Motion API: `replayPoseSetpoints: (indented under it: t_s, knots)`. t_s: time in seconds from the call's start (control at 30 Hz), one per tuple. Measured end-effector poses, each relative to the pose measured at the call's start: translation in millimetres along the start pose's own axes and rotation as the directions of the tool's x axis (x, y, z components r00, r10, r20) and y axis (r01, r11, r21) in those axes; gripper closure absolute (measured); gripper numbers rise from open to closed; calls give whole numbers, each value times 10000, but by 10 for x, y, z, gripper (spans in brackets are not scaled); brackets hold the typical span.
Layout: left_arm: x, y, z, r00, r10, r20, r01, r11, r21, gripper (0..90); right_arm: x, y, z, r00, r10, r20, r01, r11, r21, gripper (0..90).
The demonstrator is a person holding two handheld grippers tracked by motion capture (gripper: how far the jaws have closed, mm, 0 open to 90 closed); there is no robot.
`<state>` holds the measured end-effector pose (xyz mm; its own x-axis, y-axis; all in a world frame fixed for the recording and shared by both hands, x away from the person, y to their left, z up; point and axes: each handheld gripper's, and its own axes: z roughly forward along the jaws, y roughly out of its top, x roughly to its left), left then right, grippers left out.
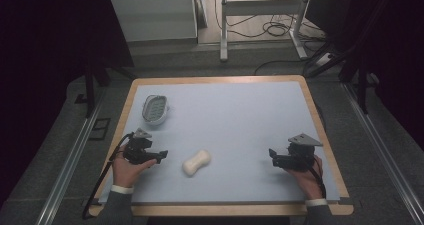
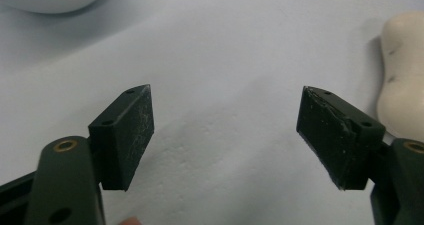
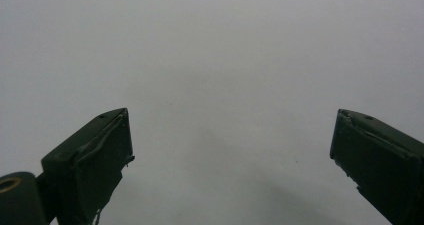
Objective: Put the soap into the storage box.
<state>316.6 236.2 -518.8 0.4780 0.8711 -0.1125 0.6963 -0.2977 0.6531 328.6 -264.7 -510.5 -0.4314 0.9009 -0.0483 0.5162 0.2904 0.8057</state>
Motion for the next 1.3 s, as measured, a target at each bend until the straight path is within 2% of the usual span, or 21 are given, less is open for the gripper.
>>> replayPoseSetpoints:
  t_s: [0.17,0.47,0.6,0.8,1.03,1.2,1.3]
  knots:
    - [41,-11,16,10000,-52,-52,52,9999,120,236,-27,-8,-44,9983,97,-576,-105,9999,-133,38]
    - [34,-8,-49,9995,-54,-320,56,10000,47,236,-64,-38,-92,9986,203,-494,-212,9996,-173,49]
    - [16,-11,-90,9977,-48,-677,50,10000,35,236,-104,-76,-88,9979,387,-510,-395,9991,-155,49]
    - [-9,-19,-119,9974,-17,-724,20,10000,33,236,-156,-87,-92,9974,513,-513,-517,9986,-78,49]
    - [-22,-12,-138,9986,237,-468,-226,9994,244,230,-182,-83,-139,9975,581,-409,-588,9982,-144,53]
    - [31,-7,-200,9993,90,-369,-85,9999,148,229,-192,-89,-168,9973,627,-377,-634,9978,-189,55]
    - [44,1,-242,9996,172,-204,-167,9996,209,229,-197,-102,-179,9975,635,-323,-641,9978,-183,55]
